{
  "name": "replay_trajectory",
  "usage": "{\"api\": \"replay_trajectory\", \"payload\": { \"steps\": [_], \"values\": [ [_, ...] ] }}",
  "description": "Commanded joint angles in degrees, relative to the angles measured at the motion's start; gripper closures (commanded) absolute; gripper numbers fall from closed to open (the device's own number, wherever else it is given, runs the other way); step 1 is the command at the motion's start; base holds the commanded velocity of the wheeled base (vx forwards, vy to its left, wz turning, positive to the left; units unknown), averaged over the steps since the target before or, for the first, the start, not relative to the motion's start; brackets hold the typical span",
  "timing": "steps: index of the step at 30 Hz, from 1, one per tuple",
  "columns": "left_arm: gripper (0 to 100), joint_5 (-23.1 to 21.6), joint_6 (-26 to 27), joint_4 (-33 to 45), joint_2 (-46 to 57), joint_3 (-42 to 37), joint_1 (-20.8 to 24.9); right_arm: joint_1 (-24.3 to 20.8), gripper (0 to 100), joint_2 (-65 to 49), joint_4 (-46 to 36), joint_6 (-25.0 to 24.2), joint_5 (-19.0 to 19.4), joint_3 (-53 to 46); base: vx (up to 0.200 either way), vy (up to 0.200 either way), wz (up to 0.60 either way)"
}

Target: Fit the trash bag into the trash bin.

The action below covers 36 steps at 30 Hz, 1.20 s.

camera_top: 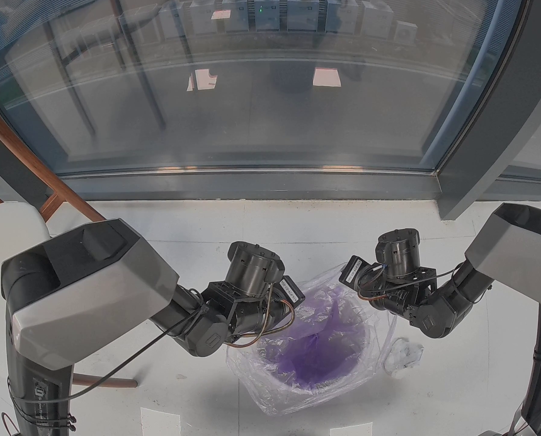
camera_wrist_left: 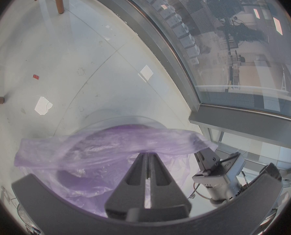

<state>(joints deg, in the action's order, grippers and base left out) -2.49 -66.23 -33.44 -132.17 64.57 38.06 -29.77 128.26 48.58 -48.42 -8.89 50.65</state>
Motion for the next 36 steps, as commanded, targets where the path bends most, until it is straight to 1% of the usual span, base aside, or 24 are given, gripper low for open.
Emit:
{"api": "replay_trajectory", "payload": {
  "steps": [1, 3, 5, 12, 17, 21, 28, 36],
  "values": [
    [100, 0.0, 0.0, 1.7, -0.9, 2.0, -0.3, 0.0, 100, -0.2, 0.0, 0.0, 0.0, 0.0, 0.000, 0.000, 0.00],
    [100, 0.2, 0.0, 4.7, -0.9, 3.5, -0.2, 0.0, 100, -0.2, 0.0, 0.0, 0.0, 0.0, 0.000, 0.000, 0.00],
    [100, 0.8, 0.0, 5.9, -1.2, 4.9, -0.4, 0.0, 100, -0.3, 0.0, 0.0, 0.0, 0.0, 0.000, 0.000, 0.00],
    [100, 1.5, 0.1, 6.4, -1.4, 7.6, -4.8, -0.2, 100, -0.7, 0.0, 0.0, -0.1, -0.3, 0.000, 0.000, 0.00],
    [100, 1.6, 0.1, 8.6, -1.3, 9.4, -7.2, 0.2, 100, -0.3, 0.0, 0.1, -0.1, 0.0, 0.000, 0.000, 0.00],
    [100, 1.7, 0.1, 8.7, -1.4, 9.3, -7.5, 0.4, 100, 0.9, 0.1, 0.1, -0.1, 0.4, 0.000, 0.000, 0.00],
    [100, 2.0, 0.0, 8.5, -1.3, 9.2, -7.4, 1.7, 100, 4.5, 0.1, 0.2, 0.0, 3.9, 0.000, 0.000, 0.00],
    [100, 2.6, -0.1, 8.4, 1.1, 7.8, -7.3, 2.6, 100, 6.7, 0.0, 0.1, 0.5, 7.3, 0.000, 0.000, 0.00]
  ]
}}
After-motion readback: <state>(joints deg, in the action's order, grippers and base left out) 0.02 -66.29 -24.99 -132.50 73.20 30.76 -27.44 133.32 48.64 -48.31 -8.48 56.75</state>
